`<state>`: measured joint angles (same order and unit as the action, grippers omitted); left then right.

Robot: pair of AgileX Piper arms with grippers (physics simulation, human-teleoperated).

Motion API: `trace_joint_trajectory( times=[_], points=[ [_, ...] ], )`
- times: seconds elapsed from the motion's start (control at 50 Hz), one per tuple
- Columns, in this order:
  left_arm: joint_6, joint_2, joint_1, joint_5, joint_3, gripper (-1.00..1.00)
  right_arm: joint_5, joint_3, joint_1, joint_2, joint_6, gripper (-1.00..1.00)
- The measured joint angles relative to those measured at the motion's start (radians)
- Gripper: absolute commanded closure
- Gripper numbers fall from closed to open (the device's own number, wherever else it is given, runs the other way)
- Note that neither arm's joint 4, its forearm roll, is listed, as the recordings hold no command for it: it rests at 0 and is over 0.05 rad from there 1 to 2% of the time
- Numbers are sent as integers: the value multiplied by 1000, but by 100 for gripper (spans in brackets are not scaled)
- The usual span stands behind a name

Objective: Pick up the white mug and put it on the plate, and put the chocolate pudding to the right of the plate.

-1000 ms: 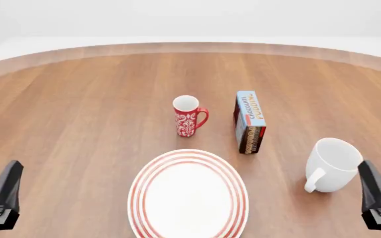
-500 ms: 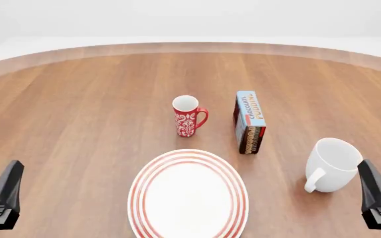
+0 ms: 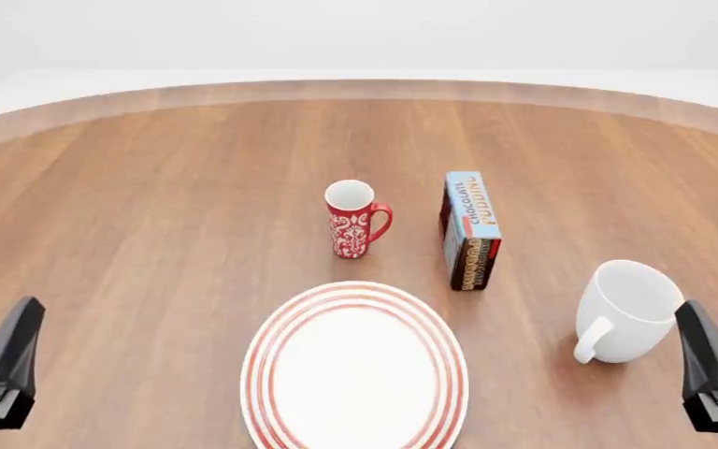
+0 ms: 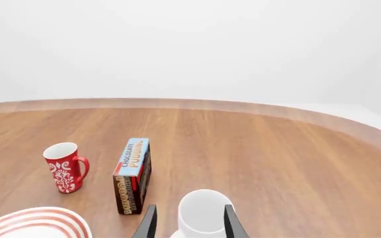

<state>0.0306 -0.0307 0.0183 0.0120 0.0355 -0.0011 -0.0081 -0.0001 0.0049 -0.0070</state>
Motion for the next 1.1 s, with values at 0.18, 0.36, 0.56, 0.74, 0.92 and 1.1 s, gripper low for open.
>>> trace_joint_trajectory(
  times=[0.18, 0.36, 0.56, 0.74, 0.92, 1.1],
  points=[
    [10, -49, 19, -28, 17, -100, 0, 0, 0, 0, 0, -100],
    [23, -110, 51, -64, 43, -100, 1, 0, 0, 0, 1, -100],
    [45, -191, 94, -116, 69, -100, 1, 0, 0, 0, 1, -100],
    [61, -261, 131, -168, 84, -100, 1, 0, 0, 0, 1, -100],
    [76, -312, 171, -197, 106, -100, 1, 0, 0, 0, 1, -100],
    [94, -369, 220, -233, 130, -100, 1, 0, 0, 1, 2, -100]
  ],
)
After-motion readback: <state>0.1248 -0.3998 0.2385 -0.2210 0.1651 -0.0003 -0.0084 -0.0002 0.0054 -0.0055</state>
